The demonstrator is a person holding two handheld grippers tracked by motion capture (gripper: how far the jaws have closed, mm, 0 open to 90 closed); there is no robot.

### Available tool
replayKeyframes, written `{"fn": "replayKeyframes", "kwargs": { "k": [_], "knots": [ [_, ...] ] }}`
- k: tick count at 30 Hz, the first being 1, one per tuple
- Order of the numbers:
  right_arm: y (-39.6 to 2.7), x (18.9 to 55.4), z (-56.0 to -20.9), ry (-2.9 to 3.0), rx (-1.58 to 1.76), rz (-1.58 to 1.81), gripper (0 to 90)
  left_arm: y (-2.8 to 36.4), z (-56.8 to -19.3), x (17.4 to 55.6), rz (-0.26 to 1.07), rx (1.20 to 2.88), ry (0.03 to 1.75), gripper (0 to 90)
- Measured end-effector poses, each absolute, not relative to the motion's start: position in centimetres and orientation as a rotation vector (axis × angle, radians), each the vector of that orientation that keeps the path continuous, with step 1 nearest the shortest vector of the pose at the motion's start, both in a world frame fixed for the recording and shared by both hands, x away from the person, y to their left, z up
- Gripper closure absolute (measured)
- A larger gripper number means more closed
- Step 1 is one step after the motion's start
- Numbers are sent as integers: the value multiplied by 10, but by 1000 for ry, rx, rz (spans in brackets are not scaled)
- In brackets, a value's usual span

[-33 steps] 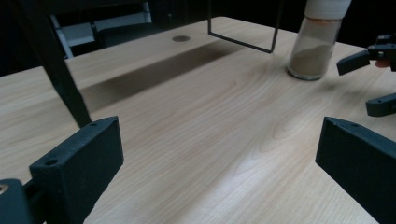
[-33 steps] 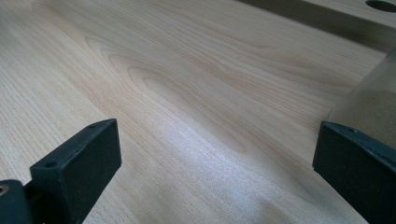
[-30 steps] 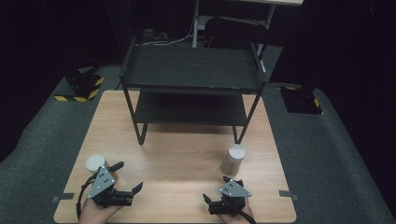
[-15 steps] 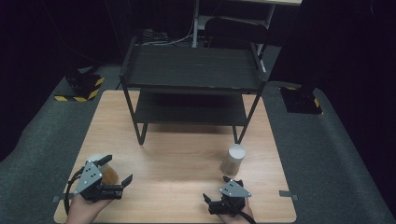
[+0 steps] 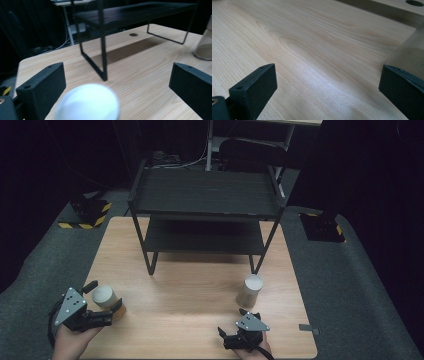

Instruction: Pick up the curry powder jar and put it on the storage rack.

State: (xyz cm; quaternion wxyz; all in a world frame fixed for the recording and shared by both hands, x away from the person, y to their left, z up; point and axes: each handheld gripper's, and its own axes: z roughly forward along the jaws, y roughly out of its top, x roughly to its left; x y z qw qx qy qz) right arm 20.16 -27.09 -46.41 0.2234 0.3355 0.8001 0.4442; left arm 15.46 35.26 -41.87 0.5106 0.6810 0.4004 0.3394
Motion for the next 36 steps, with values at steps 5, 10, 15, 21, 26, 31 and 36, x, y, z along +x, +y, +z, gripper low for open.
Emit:
{"fn": "replayKeyframes", "kwargs": {
  "k": [5,10,15,21,26,31,36],
  "knots": [
    [-272,202,-464,2202,942,1235,11,360,-427,157,808,1654,1011,10],
    [-274,202,-465,2202,943,1244,11,363,-435,158,801,1646,1023,10],
    [-273,204,-464,2204,961,1241,11,368,-443,159,791,1630,1022,10],
    [-275,203,-465,2201,957,1248,11,368,-454,158,785,1630,1016,11],
    [-277,204,-465,2206,956,1259,11,366,-453,158,770,1634,1028,13],
    [-277,204,-464,2212,950,1251,11,364,-450,157,775,1639,1033,9],
    [-275,204,-463,2220,947,1235,11,367,-450,157,757,1626,1056,7]
  ]
}}
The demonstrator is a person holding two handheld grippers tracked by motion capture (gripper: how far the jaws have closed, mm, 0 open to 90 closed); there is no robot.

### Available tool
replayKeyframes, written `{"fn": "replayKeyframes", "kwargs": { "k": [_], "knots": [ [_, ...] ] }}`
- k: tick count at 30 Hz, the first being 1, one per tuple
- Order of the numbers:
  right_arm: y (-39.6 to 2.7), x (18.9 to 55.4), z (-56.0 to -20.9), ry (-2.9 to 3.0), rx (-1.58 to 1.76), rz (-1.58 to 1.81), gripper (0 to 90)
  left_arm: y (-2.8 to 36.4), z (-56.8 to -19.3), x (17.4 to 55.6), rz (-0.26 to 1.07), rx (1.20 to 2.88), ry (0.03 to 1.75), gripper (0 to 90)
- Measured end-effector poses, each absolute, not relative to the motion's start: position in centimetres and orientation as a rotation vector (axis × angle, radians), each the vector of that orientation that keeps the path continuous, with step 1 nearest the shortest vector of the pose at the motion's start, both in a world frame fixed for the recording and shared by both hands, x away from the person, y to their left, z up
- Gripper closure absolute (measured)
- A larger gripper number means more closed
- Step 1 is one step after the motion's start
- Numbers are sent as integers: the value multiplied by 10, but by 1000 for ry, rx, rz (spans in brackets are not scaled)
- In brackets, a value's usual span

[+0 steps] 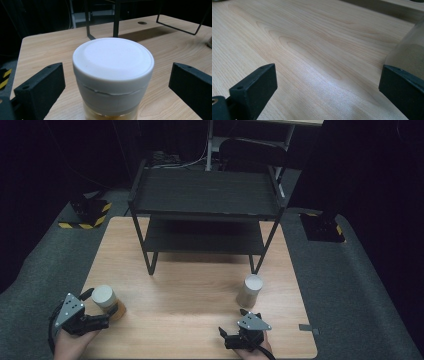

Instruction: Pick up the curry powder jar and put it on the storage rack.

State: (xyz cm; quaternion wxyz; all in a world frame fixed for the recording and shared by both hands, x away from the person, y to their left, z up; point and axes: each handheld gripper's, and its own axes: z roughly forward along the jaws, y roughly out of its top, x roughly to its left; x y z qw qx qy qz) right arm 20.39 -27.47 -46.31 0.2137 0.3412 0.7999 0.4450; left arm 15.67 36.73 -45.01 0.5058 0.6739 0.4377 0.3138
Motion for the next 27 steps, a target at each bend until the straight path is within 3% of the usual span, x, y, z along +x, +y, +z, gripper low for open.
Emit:
{"fn": "replayKeyframes", "kwargs": {
  "k": [9,27],
  "knots": [
    [-275,205,-463,2217,956,1238,11,368,-450,156,792,1617,1075,10],
    [-275,203,-464,2211,957,1239,12,379,-461,159,736,1590,1054,207]
  ]
}}
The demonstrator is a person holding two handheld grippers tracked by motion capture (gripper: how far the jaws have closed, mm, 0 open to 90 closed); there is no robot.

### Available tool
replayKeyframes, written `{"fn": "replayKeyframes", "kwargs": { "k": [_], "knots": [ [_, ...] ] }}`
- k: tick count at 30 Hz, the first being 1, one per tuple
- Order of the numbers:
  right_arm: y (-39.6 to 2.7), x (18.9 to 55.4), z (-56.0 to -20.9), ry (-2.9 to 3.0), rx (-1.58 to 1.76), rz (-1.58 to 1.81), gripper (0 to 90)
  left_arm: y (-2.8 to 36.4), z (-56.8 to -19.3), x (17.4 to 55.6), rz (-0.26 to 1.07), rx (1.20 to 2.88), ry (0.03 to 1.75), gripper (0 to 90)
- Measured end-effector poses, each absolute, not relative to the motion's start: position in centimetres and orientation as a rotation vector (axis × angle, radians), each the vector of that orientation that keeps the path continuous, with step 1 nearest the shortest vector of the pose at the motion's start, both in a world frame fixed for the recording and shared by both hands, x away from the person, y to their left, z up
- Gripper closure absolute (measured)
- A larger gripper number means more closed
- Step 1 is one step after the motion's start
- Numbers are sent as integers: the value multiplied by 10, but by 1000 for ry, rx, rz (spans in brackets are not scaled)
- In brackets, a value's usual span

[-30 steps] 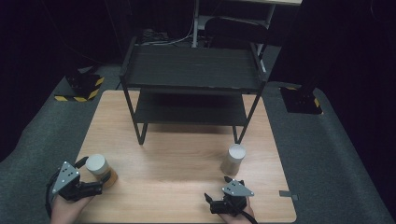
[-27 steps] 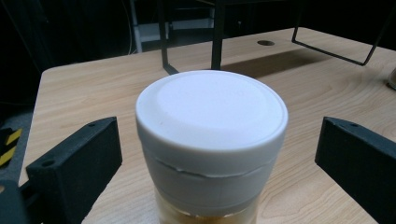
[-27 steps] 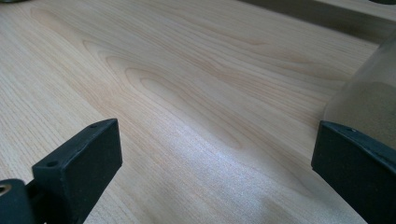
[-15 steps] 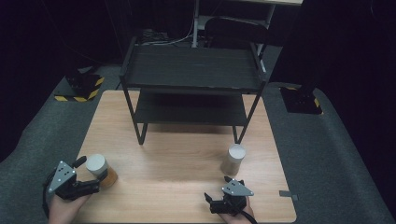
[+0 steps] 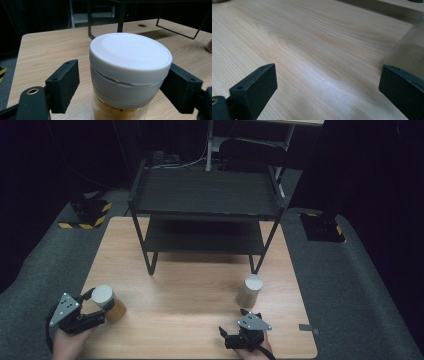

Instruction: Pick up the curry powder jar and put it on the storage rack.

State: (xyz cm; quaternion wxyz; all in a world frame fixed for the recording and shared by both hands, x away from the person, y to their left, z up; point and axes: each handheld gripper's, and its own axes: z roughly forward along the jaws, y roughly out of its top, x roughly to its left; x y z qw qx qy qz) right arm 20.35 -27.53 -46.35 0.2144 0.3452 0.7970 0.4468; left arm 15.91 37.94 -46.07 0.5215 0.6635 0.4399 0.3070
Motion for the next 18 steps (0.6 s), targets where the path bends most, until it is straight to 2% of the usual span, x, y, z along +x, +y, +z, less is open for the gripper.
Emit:
{"fn": "replayKeyframes", "kwargs": {
  "k": [14,18],
  "knots": [
    [-274,204,-462,2218,981,1221,13,372,-458,160,740,1618,1035,267],
    [-275,204,-461,2219,980,1216,13,374,-460,159,731,1596,1046,311]
  ]
}}
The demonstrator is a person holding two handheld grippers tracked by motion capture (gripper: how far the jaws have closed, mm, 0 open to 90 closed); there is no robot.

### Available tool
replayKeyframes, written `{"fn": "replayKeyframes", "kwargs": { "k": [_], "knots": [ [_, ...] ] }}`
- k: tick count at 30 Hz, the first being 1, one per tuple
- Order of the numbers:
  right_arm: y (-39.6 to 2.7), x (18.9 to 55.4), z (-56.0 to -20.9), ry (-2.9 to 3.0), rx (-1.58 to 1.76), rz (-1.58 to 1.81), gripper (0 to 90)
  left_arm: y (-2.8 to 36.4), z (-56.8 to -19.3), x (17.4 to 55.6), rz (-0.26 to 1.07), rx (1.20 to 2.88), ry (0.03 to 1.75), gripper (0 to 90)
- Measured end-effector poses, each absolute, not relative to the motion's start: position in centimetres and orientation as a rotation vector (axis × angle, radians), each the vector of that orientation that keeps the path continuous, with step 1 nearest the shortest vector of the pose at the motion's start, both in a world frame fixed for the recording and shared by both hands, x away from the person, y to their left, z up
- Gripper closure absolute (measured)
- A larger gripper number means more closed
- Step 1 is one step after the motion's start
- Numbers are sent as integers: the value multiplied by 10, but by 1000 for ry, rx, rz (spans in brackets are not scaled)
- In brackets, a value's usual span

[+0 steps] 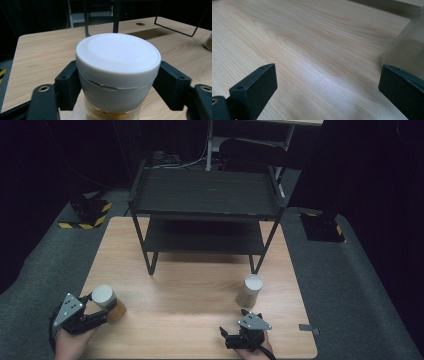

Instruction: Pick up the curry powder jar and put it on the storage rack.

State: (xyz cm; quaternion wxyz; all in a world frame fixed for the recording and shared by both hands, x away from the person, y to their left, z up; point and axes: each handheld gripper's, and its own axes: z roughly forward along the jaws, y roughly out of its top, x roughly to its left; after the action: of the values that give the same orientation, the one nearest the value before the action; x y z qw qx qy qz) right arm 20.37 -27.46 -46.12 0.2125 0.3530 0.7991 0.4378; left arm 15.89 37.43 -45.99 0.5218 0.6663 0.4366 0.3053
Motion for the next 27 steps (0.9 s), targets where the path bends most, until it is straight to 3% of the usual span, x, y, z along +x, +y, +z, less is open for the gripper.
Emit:
{"fn": "replayKeyframes", "kwargs": {
  "k": [27],
  "knots": [
    [-274,205,-460,2241,960,1203,14,373,-457,157,723,1565,1026,336]
  ]
}}
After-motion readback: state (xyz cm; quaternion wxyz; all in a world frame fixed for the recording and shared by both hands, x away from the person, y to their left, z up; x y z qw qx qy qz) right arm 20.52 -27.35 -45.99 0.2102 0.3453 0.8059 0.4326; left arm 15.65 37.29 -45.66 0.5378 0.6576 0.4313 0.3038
